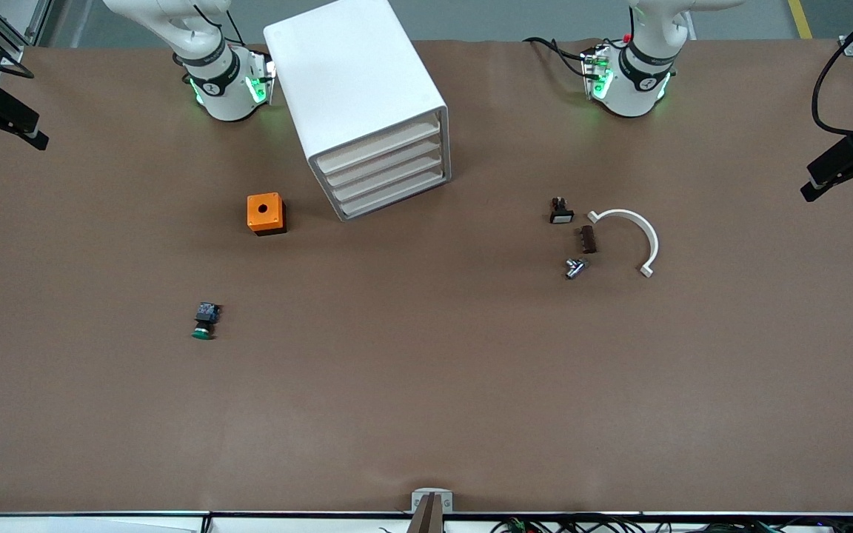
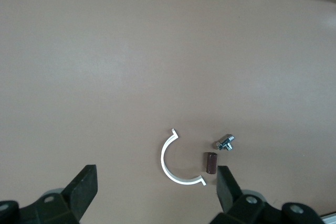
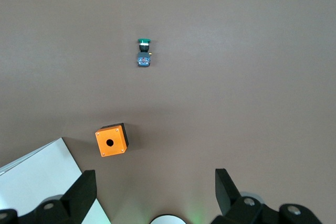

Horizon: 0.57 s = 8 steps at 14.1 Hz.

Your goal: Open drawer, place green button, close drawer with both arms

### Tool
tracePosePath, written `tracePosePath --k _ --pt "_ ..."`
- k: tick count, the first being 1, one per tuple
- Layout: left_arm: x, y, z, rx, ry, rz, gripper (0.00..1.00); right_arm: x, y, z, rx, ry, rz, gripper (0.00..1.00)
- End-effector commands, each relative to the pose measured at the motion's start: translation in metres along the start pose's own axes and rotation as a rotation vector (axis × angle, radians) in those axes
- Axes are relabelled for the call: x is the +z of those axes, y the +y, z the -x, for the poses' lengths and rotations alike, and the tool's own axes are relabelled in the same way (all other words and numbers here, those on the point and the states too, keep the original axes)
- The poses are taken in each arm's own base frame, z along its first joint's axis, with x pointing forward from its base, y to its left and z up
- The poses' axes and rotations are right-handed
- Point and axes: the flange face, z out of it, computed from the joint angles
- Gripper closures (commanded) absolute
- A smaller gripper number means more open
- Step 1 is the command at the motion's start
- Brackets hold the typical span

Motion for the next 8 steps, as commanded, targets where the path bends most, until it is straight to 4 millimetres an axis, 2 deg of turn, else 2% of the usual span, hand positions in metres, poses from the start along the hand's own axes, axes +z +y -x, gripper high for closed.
tracePosePath --k 1,5,7,8 --pt "-0.002 0.002 0.0 -0.002 -0.006 -0.011 0.0 -0.002 -0.002 0.007 -0.007 0.016 -0.008 0.0" --pt "-0.004 0.003 -0.001 0.005 -0.002 -0.014 0.0 -0.005 -0.003 0.007 -0.009 0.02 -0.007 0.0" --pt "0.007 0.001 -0.005 0.003 -0.021 -0.021 0.0 -0.013 -0.001 0.005 -0.01 0.028 -0.008 0.0" --pt "0.009 -0.002 -0.005 0.005 -0.025 -0.023 0.0 -0.014 0.001 -0.003 -0.01 0.027 -0.005 0.0"
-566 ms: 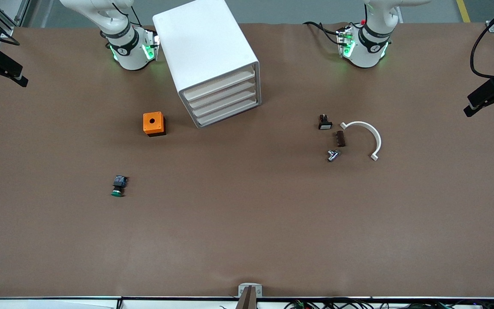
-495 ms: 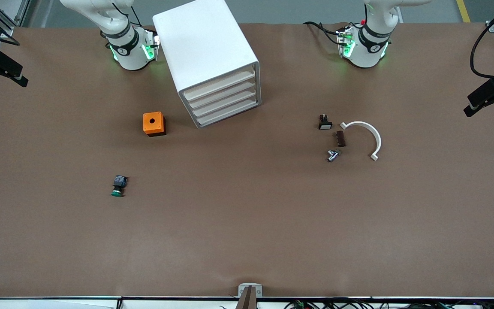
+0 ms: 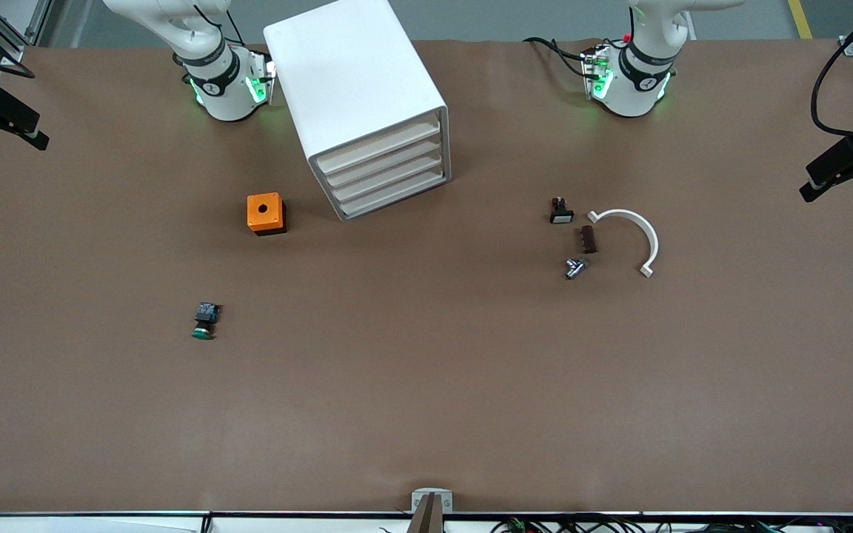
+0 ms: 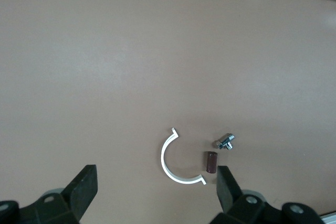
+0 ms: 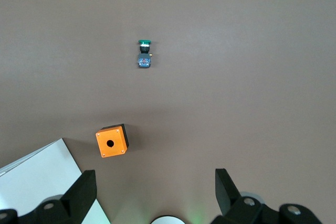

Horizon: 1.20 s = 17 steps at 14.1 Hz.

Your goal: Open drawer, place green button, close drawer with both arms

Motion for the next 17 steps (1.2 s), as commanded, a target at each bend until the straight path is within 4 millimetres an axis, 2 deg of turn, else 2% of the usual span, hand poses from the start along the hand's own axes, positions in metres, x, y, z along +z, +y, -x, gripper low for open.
tracePosePath --k 1,2,6,9,11,12,13,14,16,17 --pt "0.006 -0.003 -0.005 0.0 -0.016 -0.022 0.0 -0.008 0.003 -0.008 -0.001 0.001 -0.008 0.0" --pt "0.011 -0.003 -0.007 -0.011 -0.025 -0.024 0.0 -0.009 0.005 -0.01 0.008 0.002 -0.008 0.0" --pt "0.033 0.004 -0.015 0.002 -0.062 -0.026 0.0 0.032 0.002 -0.036 -0.002 -0.082 0.002 0.0" --pt "0.051 0.009 -0.021 0.009 -0.093 -0.027 0.0 0.035 -0.002 -0.039 -0.062 -0.078 0.011 0.0" --pt "0.063 0.015 -0.024 0.018 -0.115 -0.028 0.0 0.044 -0.002 -0.047 -0.094 -0.088 0.013 0.0" --pt "0.067 0.021 -0.022 0.025 -0.138 -0.027 0.0 0.061 -0.005 -0.058 -0.099 -0.108 0.017 0.0" --pt "0.077 0.027 -0.021 0.032 -0.179 -0.03 0.0 0.066 -0.006 -0.066 -0.102 -0.112 0.019 0.0" --pt "0.085 0.043 -0.02 0.059 -0.203 -0.032 0.0 0.069 -0.005 -0.069 -0.1 -0.116 0.02 0.0" --pt "0.102 0.071 -0.017 0.046 -0.241 -0.042 0.0 0.102 -0.001 -0.087 -0.089 -0.163 0.022 0.0" --pt "0.108 0.087 -0.015 0.018 -0.253 -0.052 0.0 0.112 0.002 -0.098 -0.082 -0.167 0.02 0.0"
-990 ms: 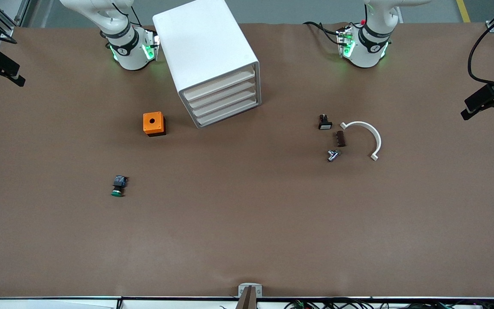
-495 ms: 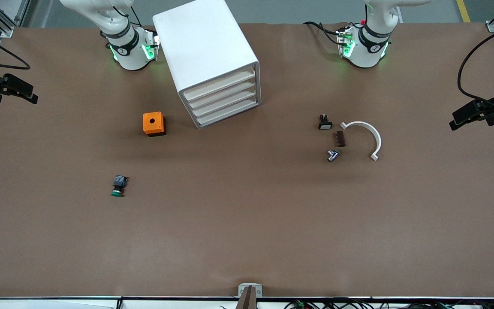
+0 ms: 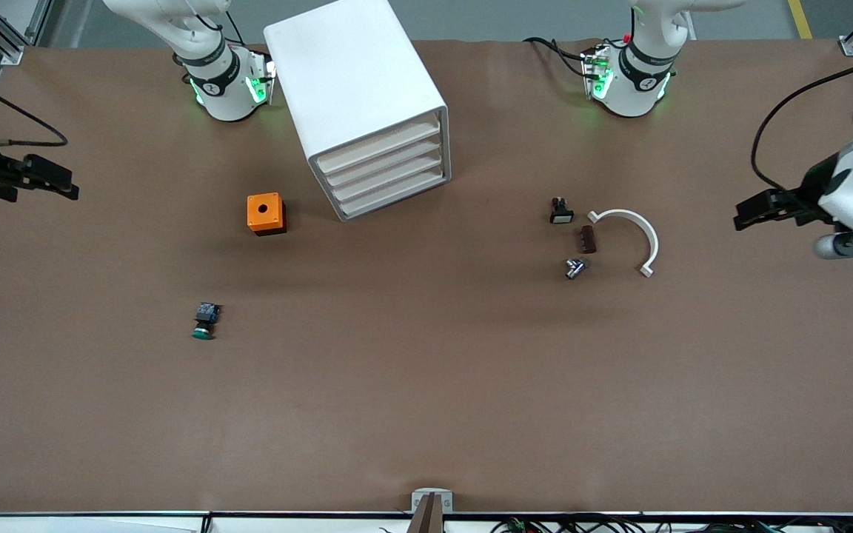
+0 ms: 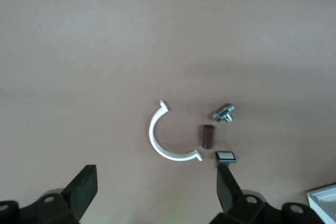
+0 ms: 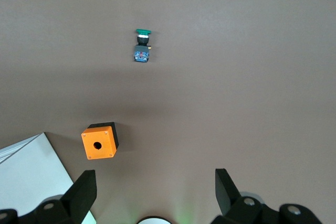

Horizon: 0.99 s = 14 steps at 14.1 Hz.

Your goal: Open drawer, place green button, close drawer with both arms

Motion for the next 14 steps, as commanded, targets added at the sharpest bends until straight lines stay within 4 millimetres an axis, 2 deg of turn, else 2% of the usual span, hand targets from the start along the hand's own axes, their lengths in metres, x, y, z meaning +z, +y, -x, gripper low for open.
tracePosePath --k 1,5,6,11,14 --pt "0.013 0.044 -0.002 -0.056 -0.037 -0.026 0.0 0.02 0.014 -0.034 0.008 -0.022 0.004 0.0" --pt "0.036 0.124 -0.002 -0.15 -0.097 -0.071 0.0 0.051 0.021 -0.058 0.025 0.016 0.001 0.0" --pt "0.041 0.139 -0.001 -0.177 -0.102 -0.08 0.0 0.056 0.022 -0.061 0.036 0.034 0.001 0.0" --pt "0.084 0.222 0.015 -0.326 -0.154 -0.11 0.0 0.112 0.016 -0.068 0.146 0.069 -0.057 0.0" --pt "0.114 0.266 0.012 -0.47 -0.229 -0.084 0.0 0.148 0.014 -0.072 0.176 0.114 -0.052 0.0"
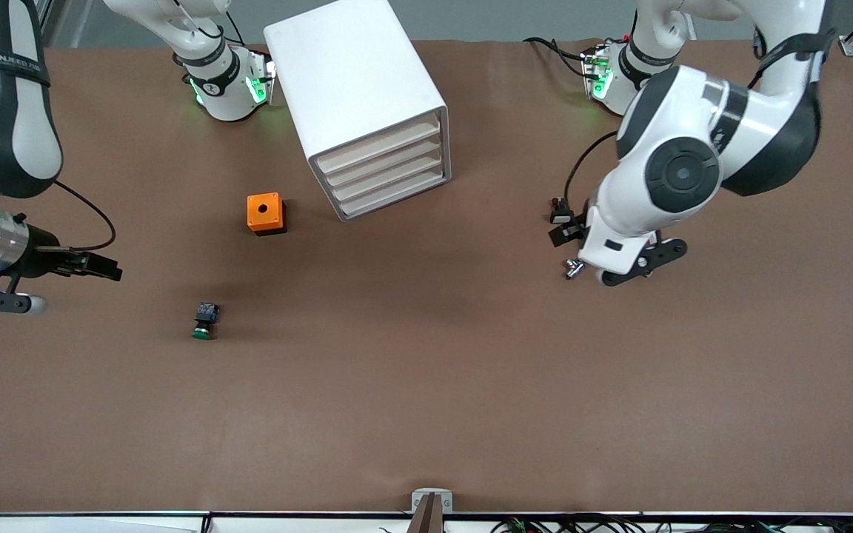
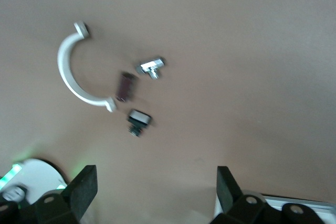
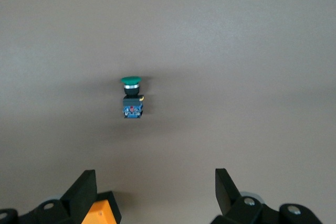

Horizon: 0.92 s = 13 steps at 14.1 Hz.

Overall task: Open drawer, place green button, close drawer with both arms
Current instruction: 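Reach the right gripper to the green button while the left gripper reaches the drawer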

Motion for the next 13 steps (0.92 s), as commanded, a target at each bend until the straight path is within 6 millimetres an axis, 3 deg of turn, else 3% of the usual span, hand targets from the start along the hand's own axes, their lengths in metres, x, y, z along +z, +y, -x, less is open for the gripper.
tracePosePath --k 1,3,5,13 --pt "0.021 0.04 0.006 -0.142 -0.078 0.001 0.0 0.035 -0.003 0.002 0.033 0.034 -0.01 0.0" --pt "0.056 0.068 0.016 -0.242 -0.148 -0.03 0.0 0.062 -0.007 -0.002 0.067 0.051 -0.005 0.0" --pt "0.078 0.091 0.015 -0.348 -0.214 -0.033 0.0 0.085 -0.018 -0.008 0.077 0.057 0.0 0.0" --pt "0.171 0.142 0.005 -0.828 -0.465 -0.102 0.0 0.166 -0.048 -0.02 0.129 0.109 0.012 0.0"
